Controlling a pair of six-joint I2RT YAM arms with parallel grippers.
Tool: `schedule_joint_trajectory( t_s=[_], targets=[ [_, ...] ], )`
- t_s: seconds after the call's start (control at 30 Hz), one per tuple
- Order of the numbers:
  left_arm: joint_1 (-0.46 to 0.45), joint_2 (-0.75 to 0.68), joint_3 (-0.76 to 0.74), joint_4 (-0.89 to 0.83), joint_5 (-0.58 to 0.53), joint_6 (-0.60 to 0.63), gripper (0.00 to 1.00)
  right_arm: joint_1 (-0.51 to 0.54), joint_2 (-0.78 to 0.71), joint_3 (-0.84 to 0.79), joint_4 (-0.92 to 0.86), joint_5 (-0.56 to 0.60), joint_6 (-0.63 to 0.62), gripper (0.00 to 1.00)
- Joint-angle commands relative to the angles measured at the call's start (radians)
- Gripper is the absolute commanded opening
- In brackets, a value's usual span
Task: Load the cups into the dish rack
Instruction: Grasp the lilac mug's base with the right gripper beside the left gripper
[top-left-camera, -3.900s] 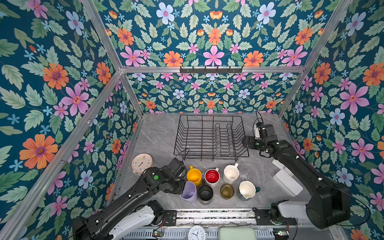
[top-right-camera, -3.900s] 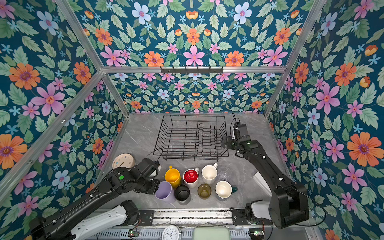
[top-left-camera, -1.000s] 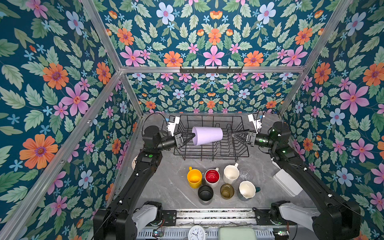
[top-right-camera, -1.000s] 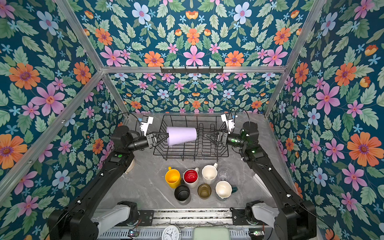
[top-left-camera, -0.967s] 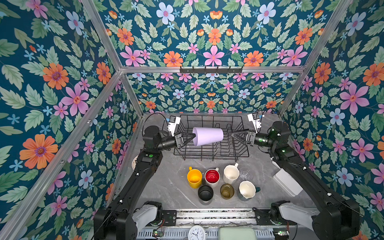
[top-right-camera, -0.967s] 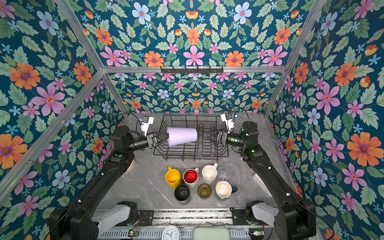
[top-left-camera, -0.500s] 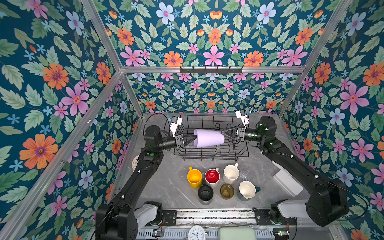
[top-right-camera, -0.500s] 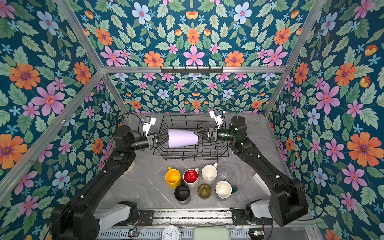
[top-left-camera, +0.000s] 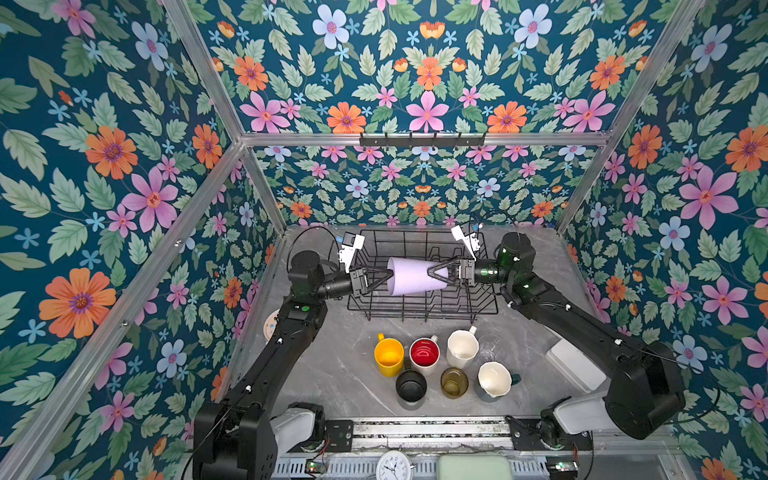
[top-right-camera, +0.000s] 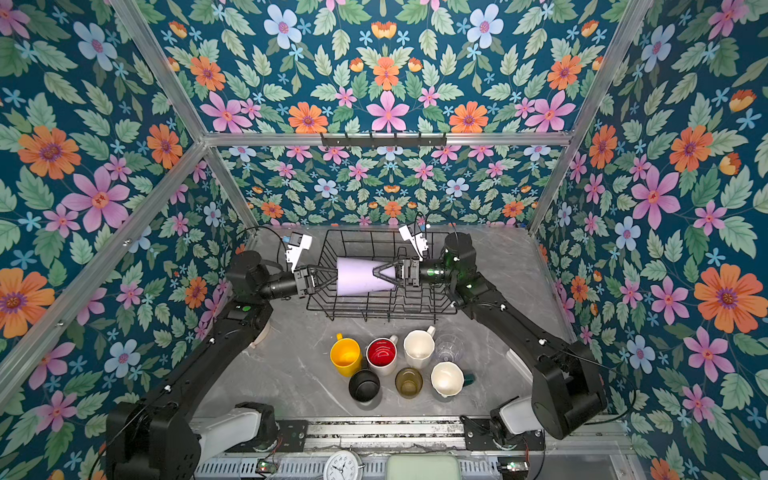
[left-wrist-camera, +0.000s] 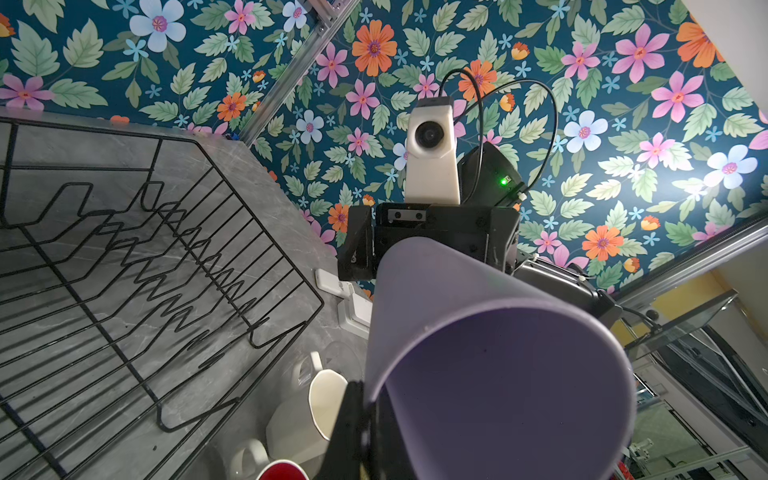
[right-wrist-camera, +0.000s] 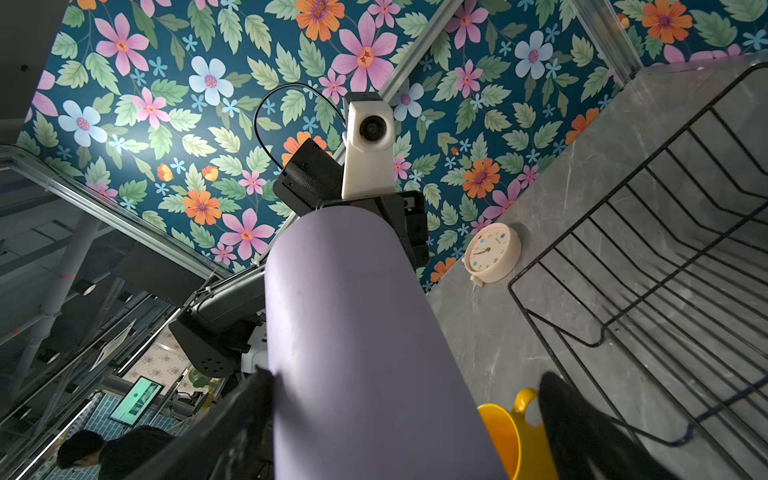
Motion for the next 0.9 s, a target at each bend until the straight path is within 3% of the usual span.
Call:
schedule_joint_trajectory(
  t_s=[0.0,0.5,0.73,0.87],
  targets=[
    [-0.001,-0.005,-0.003,0.084,0.022,-0.03,0.0,0.016,0.011,0.011,0.041,-0.001,0.01,0.99],
    [-0.002,0.001,-0.036,0.197,0.031,-0.108,0.0,0.061,0.052,0.019,0.082,0.006,0.042,0.94],
    [-0.001,0.015,-0.037,0.238,0.035,-0.139,0.0,0.063,0.053,0.013,0.09,0.003,0.052,0.84],
    [-0.001,0.031,-0.034,0.267,0.038,-0.16,0.0,0.064,0.053,0.004,0.099,0.006,0.061,0.73]
  ],
)
